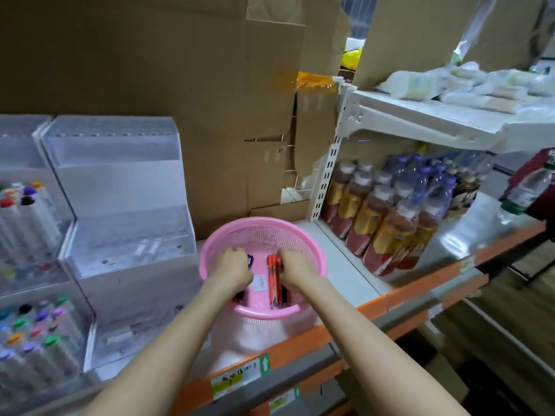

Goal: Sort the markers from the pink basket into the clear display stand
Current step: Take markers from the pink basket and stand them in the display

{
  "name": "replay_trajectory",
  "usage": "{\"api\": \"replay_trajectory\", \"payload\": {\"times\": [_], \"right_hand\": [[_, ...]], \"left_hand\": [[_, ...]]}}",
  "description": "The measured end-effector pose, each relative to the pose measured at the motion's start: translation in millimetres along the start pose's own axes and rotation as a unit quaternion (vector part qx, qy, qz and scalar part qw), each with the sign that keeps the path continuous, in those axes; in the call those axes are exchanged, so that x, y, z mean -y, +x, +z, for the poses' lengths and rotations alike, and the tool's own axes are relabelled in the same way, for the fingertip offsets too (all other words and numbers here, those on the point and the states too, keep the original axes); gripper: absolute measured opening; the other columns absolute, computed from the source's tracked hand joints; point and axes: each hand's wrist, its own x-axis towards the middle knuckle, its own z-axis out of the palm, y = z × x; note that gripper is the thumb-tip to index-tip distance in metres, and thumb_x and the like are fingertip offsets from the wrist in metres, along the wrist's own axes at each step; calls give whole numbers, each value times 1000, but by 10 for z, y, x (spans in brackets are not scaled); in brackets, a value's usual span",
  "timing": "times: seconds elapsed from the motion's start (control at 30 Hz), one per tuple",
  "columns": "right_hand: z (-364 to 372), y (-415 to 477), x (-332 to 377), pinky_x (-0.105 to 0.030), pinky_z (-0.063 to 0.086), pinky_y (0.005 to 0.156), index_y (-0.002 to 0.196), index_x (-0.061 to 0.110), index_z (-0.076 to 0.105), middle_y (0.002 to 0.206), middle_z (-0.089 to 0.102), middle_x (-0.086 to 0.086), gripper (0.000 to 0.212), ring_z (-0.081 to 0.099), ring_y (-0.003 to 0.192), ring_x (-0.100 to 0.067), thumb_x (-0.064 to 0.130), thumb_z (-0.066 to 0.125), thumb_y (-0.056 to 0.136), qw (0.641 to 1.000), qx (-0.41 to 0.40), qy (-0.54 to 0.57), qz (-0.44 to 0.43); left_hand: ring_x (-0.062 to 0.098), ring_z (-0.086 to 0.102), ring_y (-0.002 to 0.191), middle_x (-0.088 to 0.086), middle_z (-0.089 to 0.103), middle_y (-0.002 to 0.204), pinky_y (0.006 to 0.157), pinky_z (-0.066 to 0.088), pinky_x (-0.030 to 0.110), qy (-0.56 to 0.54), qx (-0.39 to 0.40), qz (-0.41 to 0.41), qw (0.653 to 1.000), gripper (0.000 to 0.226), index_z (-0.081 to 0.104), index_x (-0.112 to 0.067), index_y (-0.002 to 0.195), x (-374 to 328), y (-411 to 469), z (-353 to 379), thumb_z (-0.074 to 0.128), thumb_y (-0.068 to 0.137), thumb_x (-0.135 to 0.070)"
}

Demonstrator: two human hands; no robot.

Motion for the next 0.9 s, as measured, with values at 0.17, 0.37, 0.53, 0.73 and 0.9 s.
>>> {"api": "replay_trajectory", "payload": {"times": [0.17,0.37,0.53,0.73,0.9], "right_hand": [[36,134,-87,-32,41,67,91,11,55,94,61,-11,11,57,83,-25,2,49,92,998,2,15,54],[110,167,-118,-32,37,67,79,15,43,85,53,-6,20,49,77,-23,1,45,93,996,-15,46,79],[113,188,-130,-35,46,76,97,8,58,103,63,-11,14,59,95,-27,9,66,85,991,24,101,81],[90,166,-143,-34,44,69,113,6,47,100,57,-9,41,55,93,-25,9,71,81,985,29,143,93],[86,162,-147,-32,49,63,117,8,49,98,57,-9,48,61,88,-27,7,74,76,969,16,228,94]], "left_hand": [[15,54,68,-2,56,74,55,37,24,-23,1,-59,998,14,60,-13,85,-2,75,127,49,92,-10],[10,49,62,-3,52,72,52,34,22,-61,9,-86,994,20,50,-18,75,9,116,204,52,94,-12],[7,46,60,-5,49,69,48,31,19,-107,27,-94,989,29,42,-19,69,-12,102,133,61,89,-11],[16,55,72,0,57,77,55,37,24,-135,32,-100,985,13,56,-12,87,-18,76,110,68,82,-11],[14,57,66,3,60,77,49,41,25,-214,-1,-110,971,11,55,-12,87,-14,76,88,61,83,-5]]}}
